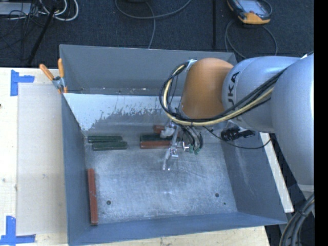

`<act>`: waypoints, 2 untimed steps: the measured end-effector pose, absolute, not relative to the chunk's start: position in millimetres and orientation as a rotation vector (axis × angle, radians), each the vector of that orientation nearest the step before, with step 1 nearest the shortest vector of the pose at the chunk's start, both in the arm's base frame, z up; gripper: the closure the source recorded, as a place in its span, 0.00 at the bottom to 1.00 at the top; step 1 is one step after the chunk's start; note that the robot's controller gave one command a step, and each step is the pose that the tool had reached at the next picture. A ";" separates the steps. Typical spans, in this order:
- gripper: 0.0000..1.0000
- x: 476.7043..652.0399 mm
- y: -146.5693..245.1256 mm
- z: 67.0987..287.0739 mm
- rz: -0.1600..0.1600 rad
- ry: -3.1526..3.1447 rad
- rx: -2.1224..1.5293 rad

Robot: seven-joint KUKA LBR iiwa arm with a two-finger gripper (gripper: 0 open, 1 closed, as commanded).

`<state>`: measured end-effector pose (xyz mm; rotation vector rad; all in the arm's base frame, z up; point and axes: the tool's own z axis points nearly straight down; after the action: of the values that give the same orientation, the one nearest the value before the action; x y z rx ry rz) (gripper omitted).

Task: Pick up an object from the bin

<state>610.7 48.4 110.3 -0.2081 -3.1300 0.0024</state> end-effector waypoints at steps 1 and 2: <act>1.00 614.3 58.3 100.1 0.000 -3.135 -0.213; 1.00 614.3 58.4 100.0 0.000 -3.135 -0.213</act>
Offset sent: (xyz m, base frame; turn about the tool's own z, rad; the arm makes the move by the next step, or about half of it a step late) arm 0.0000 0.0000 0.0000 0.0000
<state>614.3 58.4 100.0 -0.2128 -3.1348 -0.0001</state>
